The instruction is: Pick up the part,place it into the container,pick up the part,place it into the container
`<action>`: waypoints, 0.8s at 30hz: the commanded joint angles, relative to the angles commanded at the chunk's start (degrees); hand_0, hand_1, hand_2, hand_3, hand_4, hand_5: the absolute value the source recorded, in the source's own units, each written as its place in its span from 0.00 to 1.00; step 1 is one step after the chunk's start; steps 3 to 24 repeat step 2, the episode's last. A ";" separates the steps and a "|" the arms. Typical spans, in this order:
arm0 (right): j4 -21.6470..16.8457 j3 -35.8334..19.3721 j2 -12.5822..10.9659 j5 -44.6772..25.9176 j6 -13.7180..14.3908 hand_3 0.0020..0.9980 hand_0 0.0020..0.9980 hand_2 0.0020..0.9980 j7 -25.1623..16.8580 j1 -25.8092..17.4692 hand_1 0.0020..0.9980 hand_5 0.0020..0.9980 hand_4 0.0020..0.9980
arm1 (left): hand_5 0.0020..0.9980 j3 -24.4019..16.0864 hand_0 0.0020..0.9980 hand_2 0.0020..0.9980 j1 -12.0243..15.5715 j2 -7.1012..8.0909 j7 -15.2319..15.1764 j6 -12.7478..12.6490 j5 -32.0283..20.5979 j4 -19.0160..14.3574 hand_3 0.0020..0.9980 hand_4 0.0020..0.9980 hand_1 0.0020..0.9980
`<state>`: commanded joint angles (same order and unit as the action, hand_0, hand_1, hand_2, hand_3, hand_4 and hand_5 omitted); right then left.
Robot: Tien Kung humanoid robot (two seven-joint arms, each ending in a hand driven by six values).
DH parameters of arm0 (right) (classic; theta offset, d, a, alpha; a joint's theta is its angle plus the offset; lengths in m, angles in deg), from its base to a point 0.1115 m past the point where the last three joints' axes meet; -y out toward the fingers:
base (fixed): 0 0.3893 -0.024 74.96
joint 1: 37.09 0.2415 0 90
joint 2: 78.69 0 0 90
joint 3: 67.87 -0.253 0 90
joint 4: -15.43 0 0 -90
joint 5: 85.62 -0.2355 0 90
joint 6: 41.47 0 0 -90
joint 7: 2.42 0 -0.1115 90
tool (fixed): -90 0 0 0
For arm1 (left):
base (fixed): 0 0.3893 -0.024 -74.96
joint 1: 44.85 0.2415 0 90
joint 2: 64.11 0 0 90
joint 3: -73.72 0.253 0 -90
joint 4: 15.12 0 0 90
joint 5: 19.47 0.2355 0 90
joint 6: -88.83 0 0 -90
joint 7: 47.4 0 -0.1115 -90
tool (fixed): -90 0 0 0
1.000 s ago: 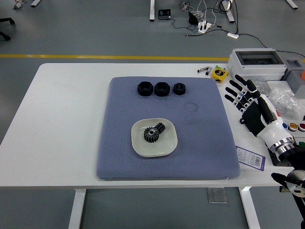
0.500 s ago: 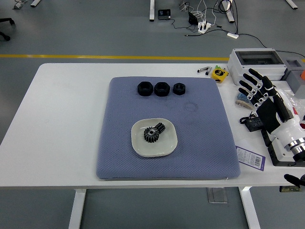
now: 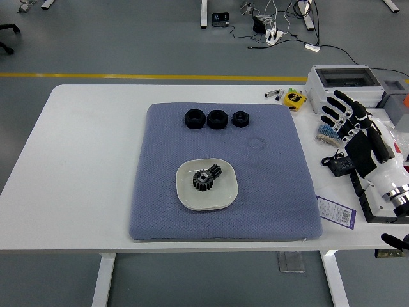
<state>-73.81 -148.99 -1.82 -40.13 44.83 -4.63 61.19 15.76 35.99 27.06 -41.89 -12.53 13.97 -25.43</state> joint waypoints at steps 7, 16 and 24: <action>-0.04 0.13 0.16 -0.53 0.03 0.84 0.92 0.85 -0.01 0.25 0.84 0.67 1.00 | 0.55 -0.05 0.72 0.62 -0.03 0.06 0.01 0.04 0.29 0.00 0.55 0.59 0.67; -0.04 0.13 0.16 -0.53 0.03 0.84 0.92 0.85 -0.01 0.25 0.84 0.67 1.00 | 0.55 -0.05 0.72 0.62 -0.03 0.06 0.01 0.04 0.29 0.00 0.55 0.59 0.67; -0.04 0.13 0.16 -0.53 0.03 0.84 0.92 0.85 -0.01 0.25 0.84 0.67 1.00 | 0.55 -0.05 0.72 0.62 -0.03 0.06 0.01 0.04 0.29 0.00 0.55 0.59 0.67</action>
